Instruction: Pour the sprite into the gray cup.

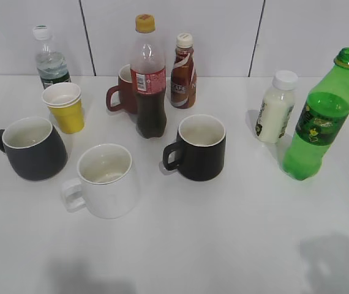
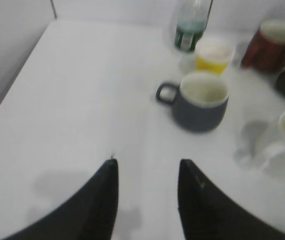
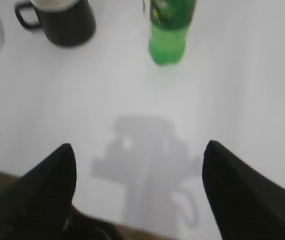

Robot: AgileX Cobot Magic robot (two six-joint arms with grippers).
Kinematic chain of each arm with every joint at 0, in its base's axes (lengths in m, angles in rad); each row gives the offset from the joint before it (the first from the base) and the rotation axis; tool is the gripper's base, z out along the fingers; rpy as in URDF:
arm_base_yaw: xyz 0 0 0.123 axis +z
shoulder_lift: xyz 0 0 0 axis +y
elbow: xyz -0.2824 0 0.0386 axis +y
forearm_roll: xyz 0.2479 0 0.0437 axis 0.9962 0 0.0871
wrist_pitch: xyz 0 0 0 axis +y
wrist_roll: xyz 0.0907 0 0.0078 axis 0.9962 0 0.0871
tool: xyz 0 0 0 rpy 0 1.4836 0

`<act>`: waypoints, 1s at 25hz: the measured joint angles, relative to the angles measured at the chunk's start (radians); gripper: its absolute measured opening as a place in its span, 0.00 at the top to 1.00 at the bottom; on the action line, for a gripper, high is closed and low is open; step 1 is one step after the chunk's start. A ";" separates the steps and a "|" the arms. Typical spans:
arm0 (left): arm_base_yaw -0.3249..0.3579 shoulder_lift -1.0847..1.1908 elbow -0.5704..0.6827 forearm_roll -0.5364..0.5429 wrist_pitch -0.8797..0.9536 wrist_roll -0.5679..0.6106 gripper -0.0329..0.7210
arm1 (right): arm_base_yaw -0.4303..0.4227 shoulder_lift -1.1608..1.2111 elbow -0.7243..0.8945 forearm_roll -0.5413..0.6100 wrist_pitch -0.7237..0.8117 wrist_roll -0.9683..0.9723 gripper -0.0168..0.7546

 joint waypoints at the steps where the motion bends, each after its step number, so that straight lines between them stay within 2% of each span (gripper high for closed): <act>1: 0.000 -0.015 0.000 0.014 0.051 0.004 0.54 | 0.000 -0.031 0.005 -0.017 0.045 0.009 0.22; 5: 0.000 -0.065 0.006 0.038 0.109 0.017 0.54 | 0.000 -0.157 0.049 -0.088 0.127 0.053 0.22; 8: 0.000 -0.086 0.036 0.029 0.073 0.039 0.55 | 0.000 -0.241 0.067 -0.131 0.095 0.073 0.24; 20: 0.000 -0.089 0.041 0.021 0.061 0.046 0.63 | 0.000 -0.281 0.096 -0.139 0.036 0.080 0.35; 25: -0.008 -0.193 0.041 0.019 0.059 0.046 0.64 | 0.000 -0.312 0.097 -0.142 0.034 0.082 0.35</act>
